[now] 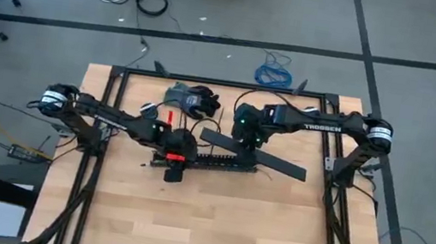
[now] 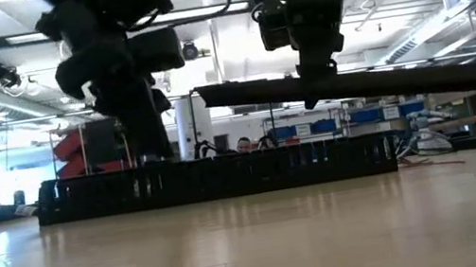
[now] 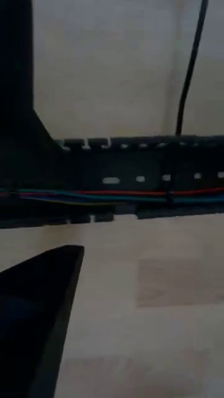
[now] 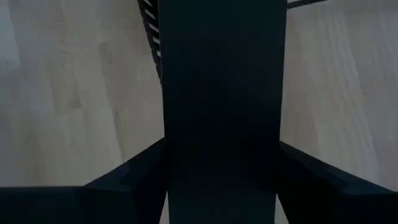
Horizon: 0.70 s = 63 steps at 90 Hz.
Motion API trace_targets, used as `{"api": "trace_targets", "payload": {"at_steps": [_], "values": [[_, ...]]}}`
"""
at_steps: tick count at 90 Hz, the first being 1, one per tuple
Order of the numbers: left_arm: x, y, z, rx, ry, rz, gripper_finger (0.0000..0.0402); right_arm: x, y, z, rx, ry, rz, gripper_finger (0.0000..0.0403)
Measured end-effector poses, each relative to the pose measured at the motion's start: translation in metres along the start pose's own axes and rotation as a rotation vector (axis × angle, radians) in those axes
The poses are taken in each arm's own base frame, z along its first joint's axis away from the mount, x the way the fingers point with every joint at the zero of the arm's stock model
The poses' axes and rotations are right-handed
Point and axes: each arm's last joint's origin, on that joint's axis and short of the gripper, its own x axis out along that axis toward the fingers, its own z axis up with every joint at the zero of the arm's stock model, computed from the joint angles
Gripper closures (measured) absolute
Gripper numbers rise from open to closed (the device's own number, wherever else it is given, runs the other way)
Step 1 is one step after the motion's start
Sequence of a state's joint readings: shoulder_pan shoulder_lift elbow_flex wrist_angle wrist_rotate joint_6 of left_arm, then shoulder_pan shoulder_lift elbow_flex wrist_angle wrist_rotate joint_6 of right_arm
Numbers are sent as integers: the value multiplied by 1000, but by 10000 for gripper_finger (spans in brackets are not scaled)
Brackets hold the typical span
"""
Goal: Ziptie cables
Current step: Close the black cable duct cover
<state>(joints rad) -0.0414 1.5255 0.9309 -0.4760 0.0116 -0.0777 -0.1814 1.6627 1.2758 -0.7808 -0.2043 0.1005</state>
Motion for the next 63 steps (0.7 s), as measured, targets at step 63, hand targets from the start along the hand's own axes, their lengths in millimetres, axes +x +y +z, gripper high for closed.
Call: {"api": "trace_targets", "payload": {"at_steps": [63], "values": [[-105,20,-30,-72,-218,190,239,37,19,6,-246,76,-46,160]]}}
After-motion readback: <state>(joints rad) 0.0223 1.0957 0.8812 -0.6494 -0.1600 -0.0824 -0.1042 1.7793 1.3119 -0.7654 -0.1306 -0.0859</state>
